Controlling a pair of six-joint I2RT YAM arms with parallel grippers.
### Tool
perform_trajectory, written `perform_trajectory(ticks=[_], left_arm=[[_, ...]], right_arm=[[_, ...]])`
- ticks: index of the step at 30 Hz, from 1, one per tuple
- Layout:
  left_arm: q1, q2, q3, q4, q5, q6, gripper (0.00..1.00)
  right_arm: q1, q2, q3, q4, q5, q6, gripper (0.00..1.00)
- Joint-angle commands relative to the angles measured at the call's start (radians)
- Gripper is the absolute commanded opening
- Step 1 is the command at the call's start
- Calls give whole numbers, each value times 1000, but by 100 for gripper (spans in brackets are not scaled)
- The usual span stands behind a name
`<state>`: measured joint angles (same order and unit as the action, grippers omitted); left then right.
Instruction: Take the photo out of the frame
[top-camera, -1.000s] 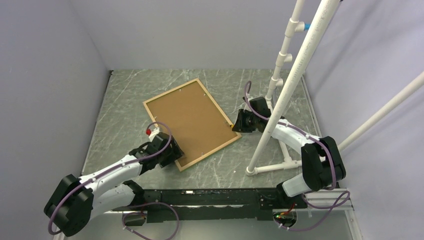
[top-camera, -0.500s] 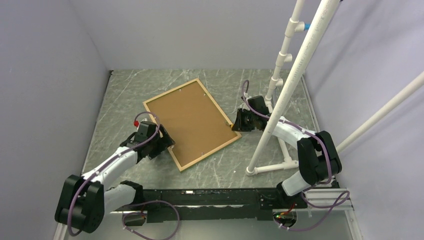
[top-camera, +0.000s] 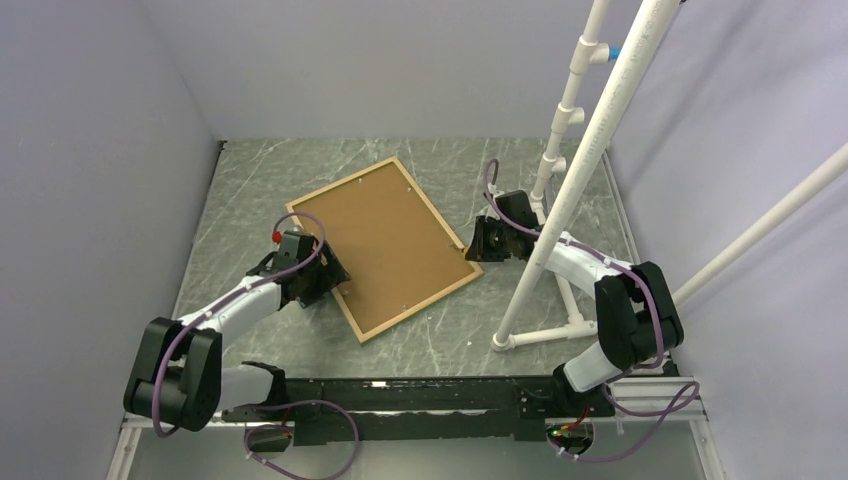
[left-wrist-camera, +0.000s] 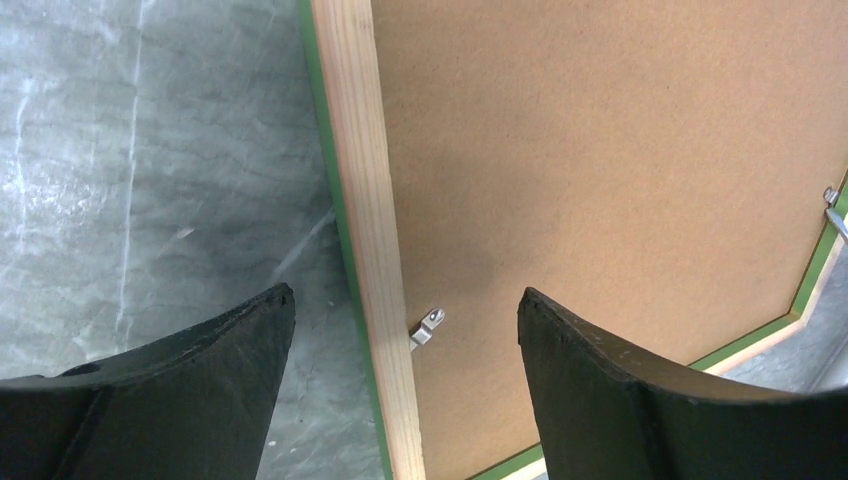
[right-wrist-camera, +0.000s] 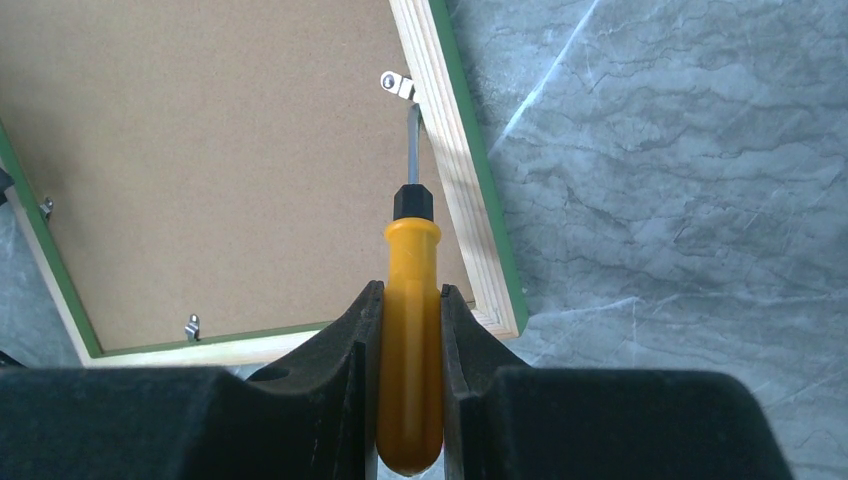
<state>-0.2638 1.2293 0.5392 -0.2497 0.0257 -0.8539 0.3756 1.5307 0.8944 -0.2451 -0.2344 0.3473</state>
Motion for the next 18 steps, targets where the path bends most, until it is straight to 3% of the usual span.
perform_trajectory(ticks=[1, 7, 18], left_arm=[[10, 41, 39, 39, -23, 23, 84], [12, 69, 27, 61, -23, 46, 72], [5, -8, 8, 52, -72, 129, 75]], right_arm=[[-1, -16, 10, 33, -3, -6, 0], [-2, -3, 67, -17, 8, -32, 0], [-3, 134, 238, -183, -44, -69, 0]])
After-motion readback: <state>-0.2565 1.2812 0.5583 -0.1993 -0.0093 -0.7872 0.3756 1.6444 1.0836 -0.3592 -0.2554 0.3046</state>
